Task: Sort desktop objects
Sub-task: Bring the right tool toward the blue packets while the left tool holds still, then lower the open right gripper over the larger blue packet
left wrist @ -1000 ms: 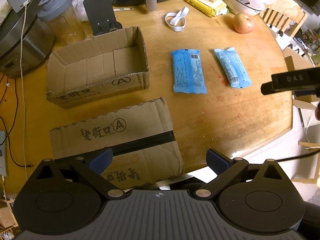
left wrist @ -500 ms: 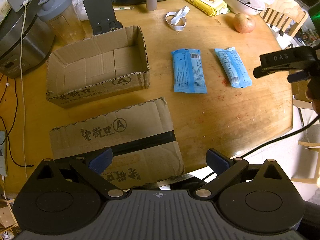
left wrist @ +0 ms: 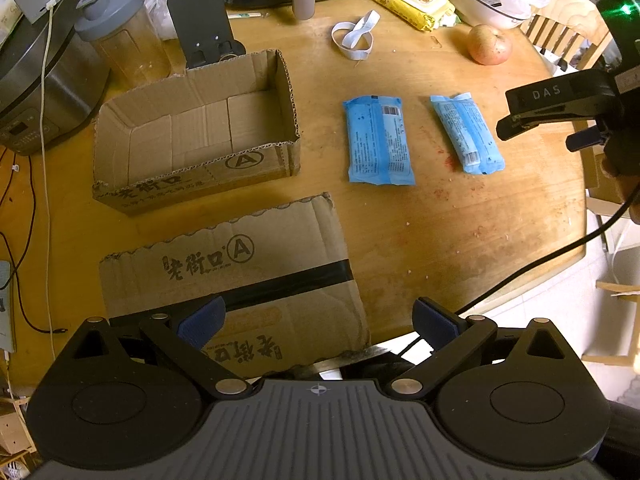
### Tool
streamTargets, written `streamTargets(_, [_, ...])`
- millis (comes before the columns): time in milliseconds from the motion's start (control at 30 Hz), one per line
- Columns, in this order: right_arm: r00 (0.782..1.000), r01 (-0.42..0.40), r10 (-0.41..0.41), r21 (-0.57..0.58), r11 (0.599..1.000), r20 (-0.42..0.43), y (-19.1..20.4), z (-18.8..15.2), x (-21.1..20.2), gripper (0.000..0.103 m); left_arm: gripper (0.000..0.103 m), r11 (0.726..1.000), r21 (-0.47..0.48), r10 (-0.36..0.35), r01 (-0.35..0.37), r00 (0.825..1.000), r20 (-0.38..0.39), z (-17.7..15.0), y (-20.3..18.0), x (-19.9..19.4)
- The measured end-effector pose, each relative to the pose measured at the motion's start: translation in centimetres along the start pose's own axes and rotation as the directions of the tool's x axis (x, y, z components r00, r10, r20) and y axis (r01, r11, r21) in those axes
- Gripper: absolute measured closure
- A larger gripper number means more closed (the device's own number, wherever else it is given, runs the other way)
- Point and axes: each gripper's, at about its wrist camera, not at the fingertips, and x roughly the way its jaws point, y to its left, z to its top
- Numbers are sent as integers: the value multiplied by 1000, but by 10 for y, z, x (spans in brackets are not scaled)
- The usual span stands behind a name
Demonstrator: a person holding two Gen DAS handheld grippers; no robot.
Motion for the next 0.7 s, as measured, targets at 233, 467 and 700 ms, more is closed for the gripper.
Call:
streamTargets(233, [1000,-1,1,-6,1000,-5,2,6,3,0,0,1000,-3,3,-3,1000,-1,-1,2,0])
streamTargets(467, [1000,2,-2,-4,1000,-8,4,16,7,0,0,1000,-4,4,-4,1000,-3,-3,3,1])
streamTargets(700, [1000,6,-6,-9,1000,-11,6,25,12,0,0,1000,-1,7,-7,1000,-5,-2,4,1])
